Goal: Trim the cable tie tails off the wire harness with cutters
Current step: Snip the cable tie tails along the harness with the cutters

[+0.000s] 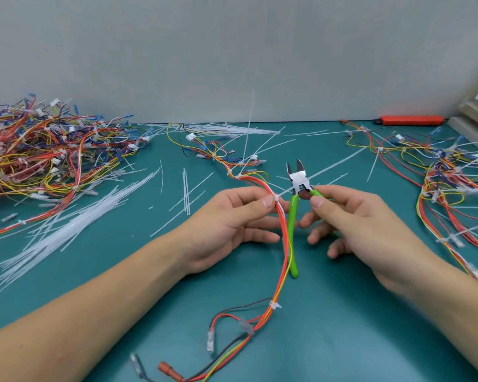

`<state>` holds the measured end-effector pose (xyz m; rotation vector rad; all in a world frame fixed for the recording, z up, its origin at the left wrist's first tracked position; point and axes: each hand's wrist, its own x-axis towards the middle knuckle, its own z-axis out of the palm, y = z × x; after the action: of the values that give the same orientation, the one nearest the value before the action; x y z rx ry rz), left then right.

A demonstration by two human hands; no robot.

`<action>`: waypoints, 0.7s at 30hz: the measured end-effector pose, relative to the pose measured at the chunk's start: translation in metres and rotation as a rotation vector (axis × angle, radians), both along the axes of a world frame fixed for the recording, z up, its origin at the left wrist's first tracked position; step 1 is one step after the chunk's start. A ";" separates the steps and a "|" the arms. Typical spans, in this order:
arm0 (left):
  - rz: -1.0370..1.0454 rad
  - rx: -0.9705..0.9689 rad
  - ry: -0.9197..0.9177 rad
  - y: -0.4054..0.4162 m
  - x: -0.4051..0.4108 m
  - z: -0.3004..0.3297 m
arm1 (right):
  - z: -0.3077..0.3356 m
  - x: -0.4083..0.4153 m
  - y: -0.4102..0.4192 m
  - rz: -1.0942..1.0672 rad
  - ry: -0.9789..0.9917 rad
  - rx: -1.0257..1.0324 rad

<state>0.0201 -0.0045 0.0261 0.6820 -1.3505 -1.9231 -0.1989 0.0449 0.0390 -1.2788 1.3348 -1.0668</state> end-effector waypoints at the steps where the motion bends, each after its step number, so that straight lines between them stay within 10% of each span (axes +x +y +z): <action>1: 0.001 0.004 -0.003 0.001 0.000 0.000 | -0.001 0.000 0.001 -0.013 0.064 -0.038; 6: 0.003 0.025 0.002 0.002 0.001 0.002 | 0.003 0.005 0.011 0.007 0.605 -0.257; 21: 0.015 0.048 0.048 0.000 0.003 0.002 | 0.011 0.014 0.021 0.114 0.722 -0.074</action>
<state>0.0227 -0.0042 0.0279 0.6638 -1.2699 -1.9531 -0.1847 0.0657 0.0502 -1.8732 1.7214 -0.5853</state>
